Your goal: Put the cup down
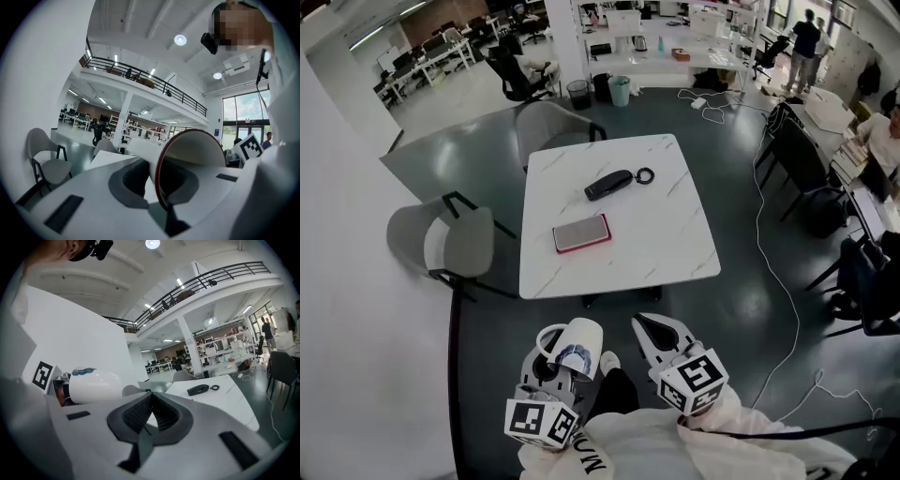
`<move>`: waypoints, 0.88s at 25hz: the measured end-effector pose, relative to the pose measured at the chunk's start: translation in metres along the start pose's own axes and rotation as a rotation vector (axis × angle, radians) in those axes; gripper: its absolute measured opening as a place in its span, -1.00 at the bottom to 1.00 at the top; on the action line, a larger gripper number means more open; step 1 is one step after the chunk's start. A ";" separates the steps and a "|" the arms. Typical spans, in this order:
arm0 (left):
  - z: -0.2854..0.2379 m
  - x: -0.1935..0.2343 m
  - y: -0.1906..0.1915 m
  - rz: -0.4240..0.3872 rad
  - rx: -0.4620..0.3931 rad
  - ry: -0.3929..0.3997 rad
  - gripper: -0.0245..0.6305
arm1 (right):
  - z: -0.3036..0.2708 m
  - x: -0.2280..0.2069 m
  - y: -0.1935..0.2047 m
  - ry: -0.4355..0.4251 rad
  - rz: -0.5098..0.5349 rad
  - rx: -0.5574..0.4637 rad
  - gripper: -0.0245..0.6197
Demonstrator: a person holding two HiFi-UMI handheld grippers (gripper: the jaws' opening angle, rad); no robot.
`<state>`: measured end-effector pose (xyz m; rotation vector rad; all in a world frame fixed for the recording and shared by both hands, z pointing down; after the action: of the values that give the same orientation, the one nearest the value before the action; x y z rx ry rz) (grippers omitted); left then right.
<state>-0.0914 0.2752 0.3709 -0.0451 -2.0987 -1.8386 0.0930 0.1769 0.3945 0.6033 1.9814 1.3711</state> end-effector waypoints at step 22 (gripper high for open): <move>-0.100 0.151 -0.039 0.034 0.086 0.061 -0.80 | -0.162 -0.005 -0.034 0.110 -0.015 0.057 -0.91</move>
<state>-0.2190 0.1419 0.3854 -0.0031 -2.1192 -1.7076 -0.0218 0.0574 0.4041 0.5486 2.1149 1.3690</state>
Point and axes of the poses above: the fingertips, and each gripper's own axes: z backward along the fingers, x to its left, y out of its underside, the point moved 7 cm from there along z, backward along the fingers, and after that the axes turned 9 degrees about y, right-handed, at the moved point
